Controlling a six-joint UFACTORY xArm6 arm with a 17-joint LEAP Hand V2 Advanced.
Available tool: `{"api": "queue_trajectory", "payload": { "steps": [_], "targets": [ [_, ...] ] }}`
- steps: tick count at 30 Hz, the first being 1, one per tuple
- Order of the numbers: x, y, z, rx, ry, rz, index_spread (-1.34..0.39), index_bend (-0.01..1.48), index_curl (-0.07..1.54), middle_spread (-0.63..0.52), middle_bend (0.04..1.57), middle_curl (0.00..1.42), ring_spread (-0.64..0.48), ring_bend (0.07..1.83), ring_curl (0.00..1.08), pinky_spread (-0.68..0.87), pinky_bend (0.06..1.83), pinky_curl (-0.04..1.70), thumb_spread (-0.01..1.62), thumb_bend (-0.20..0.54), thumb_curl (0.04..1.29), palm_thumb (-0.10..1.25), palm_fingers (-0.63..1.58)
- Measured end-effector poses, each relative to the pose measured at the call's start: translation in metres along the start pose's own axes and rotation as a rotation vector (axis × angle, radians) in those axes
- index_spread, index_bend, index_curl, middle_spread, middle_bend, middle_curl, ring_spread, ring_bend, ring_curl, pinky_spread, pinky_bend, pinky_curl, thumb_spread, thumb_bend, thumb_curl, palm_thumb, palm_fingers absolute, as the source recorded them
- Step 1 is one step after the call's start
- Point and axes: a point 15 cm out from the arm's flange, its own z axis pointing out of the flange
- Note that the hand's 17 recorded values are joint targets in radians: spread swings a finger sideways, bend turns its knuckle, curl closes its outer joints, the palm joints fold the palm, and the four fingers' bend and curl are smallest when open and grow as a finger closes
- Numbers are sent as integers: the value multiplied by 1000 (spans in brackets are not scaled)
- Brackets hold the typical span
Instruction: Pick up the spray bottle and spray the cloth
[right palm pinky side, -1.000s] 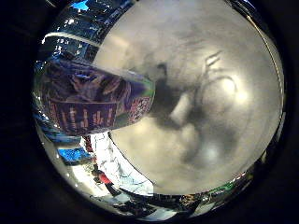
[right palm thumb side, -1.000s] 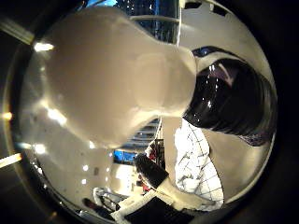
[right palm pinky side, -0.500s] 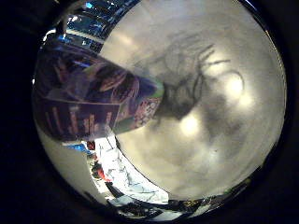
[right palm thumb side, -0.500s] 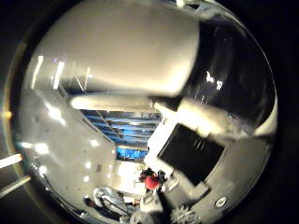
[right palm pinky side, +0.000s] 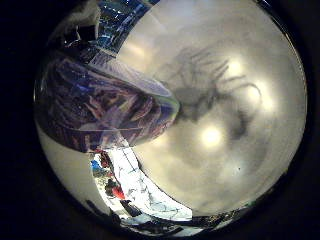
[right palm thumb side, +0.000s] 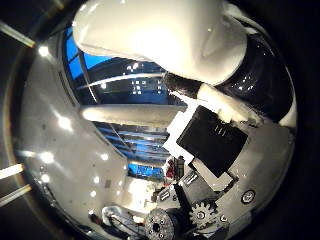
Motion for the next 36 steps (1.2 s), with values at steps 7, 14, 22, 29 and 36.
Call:
{"api": "queue_trajectory", "payload": {
  "steps": [7,14,22,29,36],
  "targets": [
    [-28,3,-6,-38,-54,-35,-206,1166,809,-95,1374,717,-183,1424,691,-186,1205,1044,859,-12,605,1110,1109],
    [-62,20,-25,-207,38,-138,-201,1174,809,-91,1395,706,-185,1426,706,-167,1147,1200,747,-17,702,1107,1097],
    [-132,41,-65,-450,316,-326,-201,1180,811,-95,1406,699,-191,1410,723,-154,1080,1355,634,-19,794,1077,1101],
    [-203,74,-54,-596,480,-536,-204,1180,816,-95,1408,697,-195,1403,738,-151,1044,1431,584,-20,836,1069,1101],
    [-264,118,-16,-723,626,-747,-205,1181,821,-95,1405,694,-199,1390,751,-150,1020,1477,550,-20,866,1052,1107]
  ]
}}
